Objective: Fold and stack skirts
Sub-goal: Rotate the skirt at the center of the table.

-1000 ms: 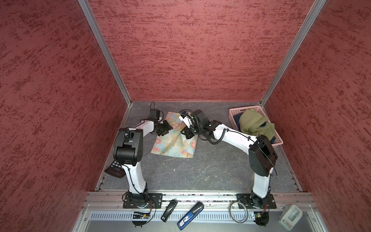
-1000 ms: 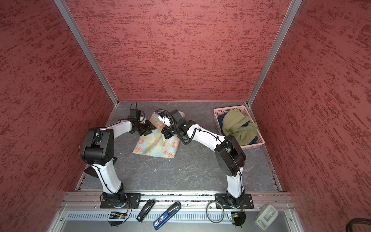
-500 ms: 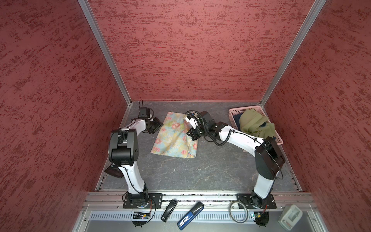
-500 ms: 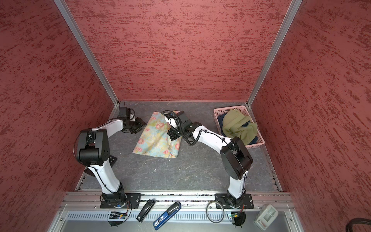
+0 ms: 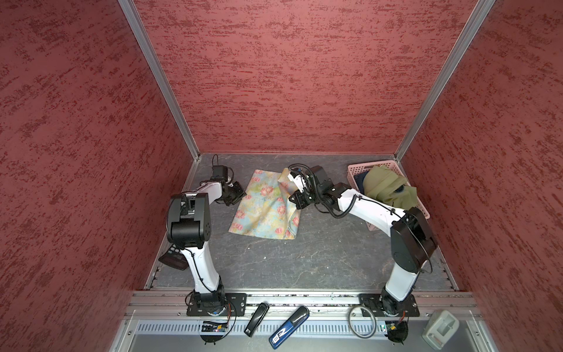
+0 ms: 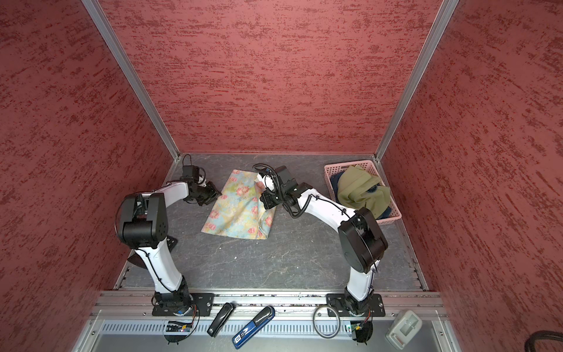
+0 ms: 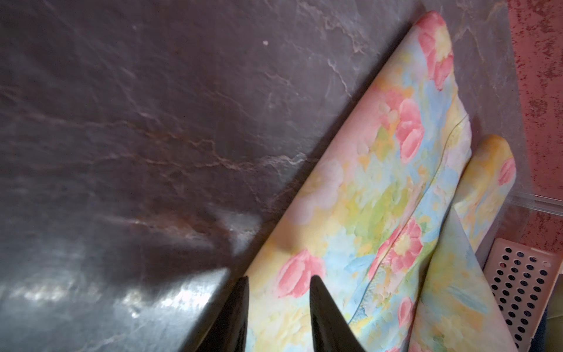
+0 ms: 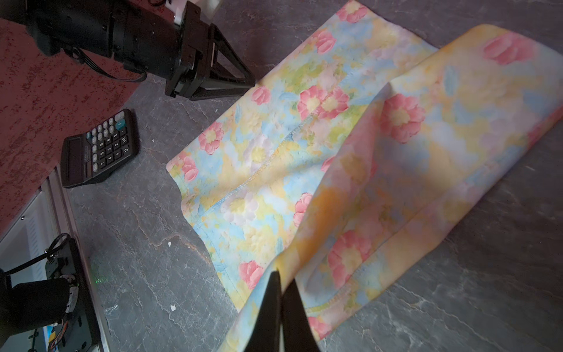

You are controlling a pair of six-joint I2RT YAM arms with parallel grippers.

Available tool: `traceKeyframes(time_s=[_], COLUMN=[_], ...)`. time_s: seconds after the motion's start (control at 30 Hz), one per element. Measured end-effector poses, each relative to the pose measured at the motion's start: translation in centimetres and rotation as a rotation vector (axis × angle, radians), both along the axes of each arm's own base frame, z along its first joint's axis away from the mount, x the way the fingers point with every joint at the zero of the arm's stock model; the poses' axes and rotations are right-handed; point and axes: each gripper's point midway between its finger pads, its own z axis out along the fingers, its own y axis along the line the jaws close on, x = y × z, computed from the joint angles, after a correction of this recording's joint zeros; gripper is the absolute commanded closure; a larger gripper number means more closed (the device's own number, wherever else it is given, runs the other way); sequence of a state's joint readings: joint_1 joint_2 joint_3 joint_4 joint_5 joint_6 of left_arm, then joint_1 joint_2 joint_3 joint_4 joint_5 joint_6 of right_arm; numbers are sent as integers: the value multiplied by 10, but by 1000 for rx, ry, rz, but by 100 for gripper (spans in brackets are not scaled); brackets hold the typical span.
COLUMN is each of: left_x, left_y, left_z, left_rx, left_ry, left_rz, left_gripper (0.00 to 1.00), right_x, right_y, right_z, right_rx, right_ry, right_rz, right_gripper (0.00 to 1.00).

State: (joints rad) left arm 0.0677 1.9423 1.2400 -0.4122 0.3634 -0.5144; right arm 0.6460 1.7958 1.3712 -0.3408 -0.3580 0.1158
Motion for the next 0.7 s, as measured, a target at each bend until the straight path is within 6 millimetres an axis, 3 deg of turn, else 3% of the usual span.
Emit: traceKeyframes(time_s=[0.23,0.4,0.7], left_x=[-3,-4,-7], left_y=[4,1,-28], left_z=[-8,-10,-13], left_rx=[29,38,37], left_ry=[30,35,35], left_rz=[-5,-22,-91], left_gripper=[68,78,83], right_x=[0,0,7], right_y=[0,0,-8], right_z=[0,0,2], right_rx=[1,2,-1], right_ry=[1,1,-13], right_rz=[0,2,-8], right_gripper=[100,100,100])
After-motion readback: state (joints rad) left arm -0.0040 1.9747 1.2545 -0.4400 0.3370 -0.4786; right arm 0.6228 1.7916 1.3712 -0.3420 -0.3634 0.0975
